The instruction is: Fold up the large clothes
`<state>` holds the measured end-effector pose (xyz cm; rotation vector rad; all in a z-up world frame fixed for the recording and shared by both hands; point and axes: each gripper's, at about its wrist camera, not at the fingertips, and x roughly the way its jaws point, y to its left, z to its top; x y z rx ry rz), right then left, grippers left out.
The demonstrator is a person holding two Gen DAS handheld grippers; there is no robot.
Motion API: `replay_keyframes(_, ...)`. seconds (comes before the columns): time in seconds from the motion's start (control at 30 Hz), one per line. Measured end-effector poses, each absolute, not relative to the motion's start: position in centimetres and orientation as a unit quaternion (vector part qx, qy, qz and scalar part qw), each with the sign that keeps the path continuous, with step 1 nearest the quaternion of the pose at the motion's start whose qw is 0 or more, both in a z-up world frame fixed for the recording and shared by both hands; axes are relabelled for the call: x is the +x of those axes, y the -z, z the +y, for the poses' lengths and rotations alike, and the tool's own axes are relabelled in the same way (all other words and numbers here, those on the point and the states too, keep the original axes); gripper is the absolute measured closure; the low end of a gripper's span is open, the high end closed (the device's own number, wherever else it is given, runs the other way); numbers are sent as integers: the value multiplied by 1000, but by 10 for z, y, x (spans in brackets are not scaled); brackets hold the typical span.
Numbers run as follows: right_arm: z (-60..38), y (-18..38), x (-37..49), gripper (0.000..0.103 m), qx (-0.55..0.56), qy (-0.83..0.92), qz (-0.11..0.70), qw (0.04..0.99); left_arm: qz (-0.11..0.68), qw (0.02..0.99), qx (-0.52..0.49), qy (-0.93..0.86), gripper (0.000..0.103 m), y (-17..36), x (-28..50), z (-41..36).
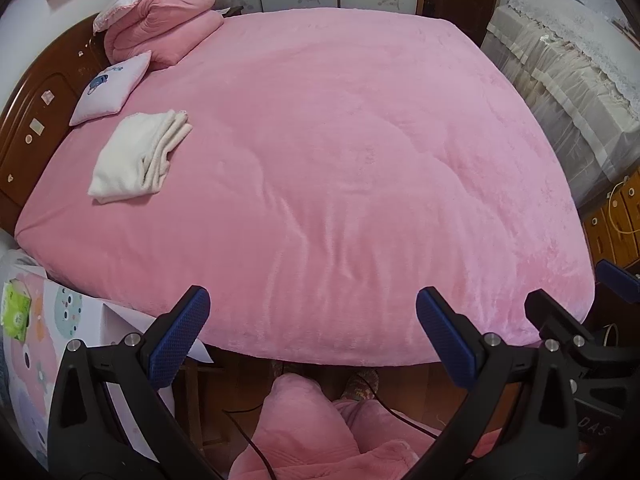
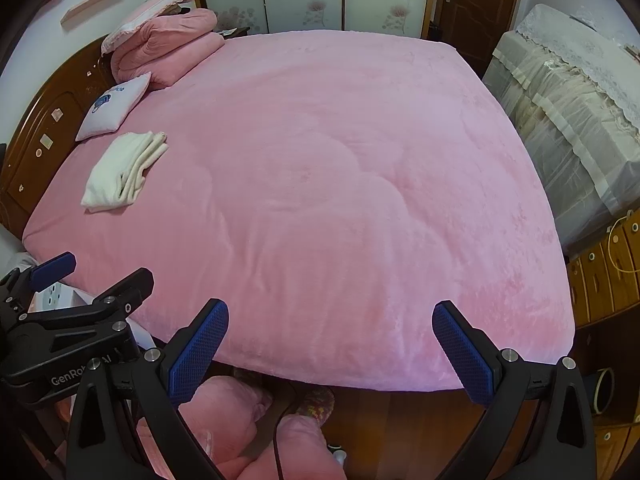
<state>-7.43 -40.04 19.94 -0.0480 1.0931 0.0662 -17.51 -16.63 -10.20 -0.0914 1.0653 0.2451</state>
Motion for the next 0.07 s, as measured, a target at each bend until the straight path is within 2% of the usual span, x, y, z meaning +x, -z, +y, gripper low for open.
replay_keyframes(0.07,-403,-198,-72,0,-23,-30,521,853,505,854,-46,-116,1,102,-176,-166)
